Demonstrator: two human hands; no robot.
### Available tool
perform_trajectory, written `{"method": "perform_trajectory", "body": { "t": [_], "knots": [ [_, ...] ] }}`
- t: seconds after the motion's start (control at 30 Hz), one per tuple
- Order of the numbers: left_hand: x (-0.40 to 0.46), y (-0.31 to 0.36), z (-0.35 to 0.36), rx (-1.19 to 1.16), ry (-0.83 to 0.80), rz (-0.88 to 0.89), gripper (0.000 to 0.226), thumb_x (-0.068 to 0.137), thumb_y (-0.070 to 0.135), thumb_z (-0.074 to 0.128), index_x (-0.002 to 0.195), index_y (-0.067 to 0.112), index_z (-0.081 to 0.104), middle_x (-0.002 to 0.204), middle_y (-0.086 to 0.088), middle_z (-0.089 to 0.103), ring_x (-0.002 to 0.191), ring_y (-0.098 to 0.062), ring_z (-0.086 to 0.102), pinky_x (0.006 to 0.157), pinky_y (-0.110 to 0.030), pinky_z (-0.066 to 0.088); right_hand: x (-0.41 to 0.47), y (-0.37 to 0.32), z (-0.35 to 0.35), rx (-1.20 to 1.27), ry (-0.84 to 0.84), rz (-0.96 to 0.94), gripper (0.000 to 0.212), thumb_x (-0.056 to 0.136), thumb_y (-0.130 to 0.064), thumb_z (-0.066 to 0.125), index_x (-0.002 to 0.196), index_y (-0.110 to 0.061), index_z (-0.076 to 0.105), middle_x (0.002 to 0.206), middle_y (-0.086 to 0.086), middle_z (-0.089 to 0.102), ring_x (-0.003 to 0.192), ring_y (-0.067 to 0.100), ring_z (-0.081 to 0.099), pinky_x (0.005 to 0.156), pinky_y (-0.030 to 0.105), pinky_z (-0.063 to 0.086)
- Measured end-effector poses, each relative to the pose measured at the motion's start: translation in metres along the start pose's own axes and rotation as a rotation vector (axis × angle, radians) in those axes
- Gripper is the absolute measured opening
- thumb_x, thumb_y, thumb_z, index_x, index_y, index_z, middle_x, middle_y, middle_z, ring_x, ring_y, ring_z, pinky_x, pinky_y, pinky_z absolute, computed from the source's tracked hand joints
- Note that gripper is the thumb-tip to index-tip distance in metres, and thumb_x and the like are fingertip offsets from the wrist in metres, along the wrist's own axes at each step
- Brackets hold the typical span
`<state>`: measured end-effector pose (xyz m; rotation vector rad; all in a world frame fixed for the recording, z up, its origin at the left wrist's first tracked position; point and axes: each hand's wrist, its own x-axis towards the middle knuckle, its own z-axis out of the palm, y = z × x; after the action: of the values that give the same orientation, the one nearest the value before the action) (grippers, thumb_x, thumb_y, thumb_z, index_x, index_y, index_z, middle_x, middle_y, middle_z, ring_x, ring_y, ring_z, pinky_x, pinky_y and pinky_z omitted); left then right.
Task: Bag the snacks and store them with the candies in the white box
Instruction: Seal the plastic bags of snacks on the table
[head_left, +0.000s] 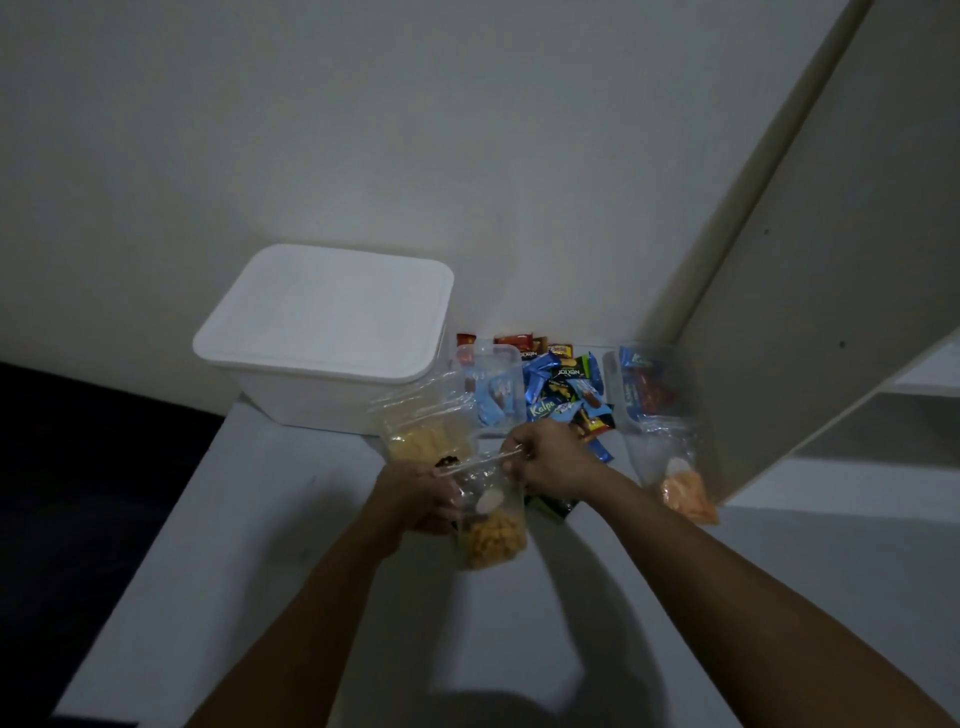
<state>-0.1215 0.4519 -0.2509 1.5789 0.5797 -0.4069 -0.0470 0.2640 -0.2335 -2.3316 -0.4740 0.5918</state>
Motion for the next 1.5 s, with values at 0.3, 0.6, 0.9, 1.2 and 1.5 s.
{"method": "perform_trajectory", "body": {
  "t": [0.3,0.6,0.9,1.2,1.5],
  "knots": [
    [-0.005,-0.007,-0.035,0.185,0.189,0.079,0.003,0.075,0.001,0.072,0.077,0.000,0.071,0.076,-0.021,0.071,0.062,-0.029,0.068,0.055,-0.033,0.057,0.013,-0.015,0.035,0.019,-0.045,-0.021,0.021,0.082,-0.004,0.067,0.068,-0.019,0.062,0.080,0.001,0.064,0.087,0.019,0.064,0.078,0.036,0.057],
    [0.010,-0.020,0.003,0.218,0.166,0.126,0.012,0.073,0.022,0.069,0.072,0.011,0.070,0.072,-0.020,0.070,0.064,-0.032,0.067,0.066,-0.044,0.058,0.023,0.002,0.020,-0.091,0.045,0.064,0.017,0.083,-0.002,0.064,0.078,-0.018,0.067,0.092,0.003,0.062,0.097,0.021,0.060,0.081,0.030,0.050],
    [0.021,-0.023,0.003,0.400,0.460,0.131,0.012,0.078,0.019,0.066,0.077,0.010,0.073,0.072,-0.008,0.069,0.071,-0.027,0.068,0.066,-0.037,0.059,0.033,0.003,0.028,-0.058,0.070,0.051,0.029,0.085,-0.005,0.064,0.112,-0.016,0.061,0.125,0.011,0.056,0.117,0.027,0.053,0.095,0.038,0.052],
    [0.007,-0.009,0.033,0.544,0.728,0.393,0.024,0.074,0.016,0.071,0.086,0.011,0.050,0.081,-0.006,0.056,0.070,-0.027,0.053,0.060,-0.029,0.036,0.025,0.015,0.007,0.017,0.126,0.100,0.042,0.087,-0.007,0.064,0.128,-0.010,0.053,0.121,0.009,0.061,0.103,0.018,0.057,0.084,0.029,0.052],
    [0.036,0.012,0.101,0.646,0.227,0.377,0.010,0.075,0.023,0.069,0.081,0.021,0.061,0.083,-0.001,0.065,0.080,-0.020,0.063,0.072,-0.034,0.053,-0.012,0.078,-0.049,-0.034,0.261,0.323,0.025,0.082,-0.014,0.068,0.107,-0.012,0.065,0.106,0.009,0.069,0.102,0.025,0.064,0.084,0.030,0.049]
  ]
}}
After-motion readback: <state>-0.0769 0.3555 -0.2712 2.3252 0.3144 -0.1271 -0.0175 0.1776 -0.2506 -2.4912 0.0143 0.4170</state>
